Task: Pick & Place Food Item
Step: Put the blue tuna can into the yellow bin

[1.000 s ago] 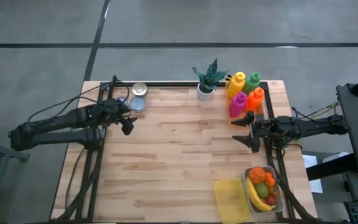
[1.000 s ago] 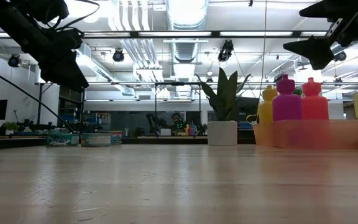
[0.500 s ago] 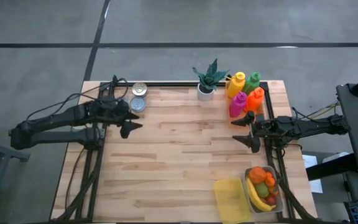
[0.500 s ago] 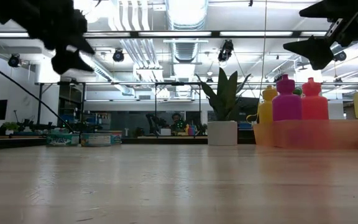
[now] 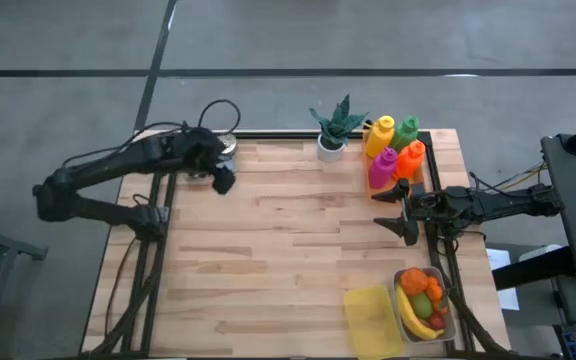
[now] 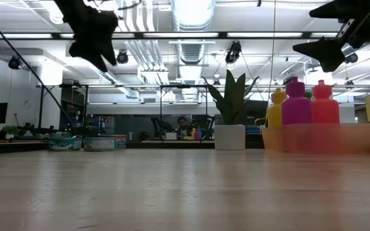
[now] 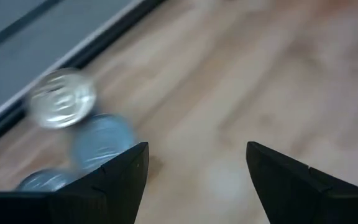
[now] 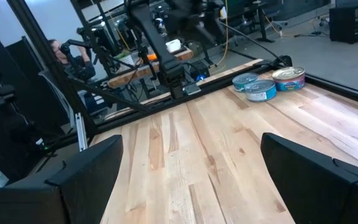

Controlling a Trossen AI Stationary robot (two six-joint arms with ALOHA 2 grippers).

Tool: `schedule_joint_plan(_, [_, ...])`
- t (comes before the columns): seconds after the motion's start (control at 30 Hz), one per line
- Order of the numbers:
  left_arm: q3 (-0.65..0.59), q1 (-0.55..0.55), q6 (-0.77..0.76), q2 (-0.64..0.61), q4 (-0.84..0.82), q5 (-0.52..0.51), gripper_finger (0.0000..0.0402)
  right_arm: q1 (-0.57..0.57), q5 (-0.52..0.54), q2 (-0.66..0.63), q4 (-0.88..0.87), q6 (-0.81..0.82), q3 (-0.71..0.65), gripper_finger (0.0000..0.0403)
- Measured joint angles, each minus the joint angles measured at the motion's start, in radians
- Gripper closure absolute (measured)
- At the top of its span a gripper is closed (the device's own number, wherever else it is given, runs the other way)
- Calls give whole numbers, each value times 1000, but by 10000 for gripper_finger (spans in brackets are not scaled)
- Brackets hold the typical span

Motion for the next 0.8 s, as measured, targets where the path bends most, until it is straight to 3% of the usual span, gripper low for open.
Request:
schedule_joint_plan(0.17, [20,122,-70,101,-24,-63,126,0,0,0,0,0,0,24])
schedule_joint_plan(0.37, [17,266,-90,254,-32,18,126,0,0,0,0,0,0,24])
schedule_joint_plan(0.8, [16,310,-112,529,6,6,126,0,0,0,0,0,0,24])
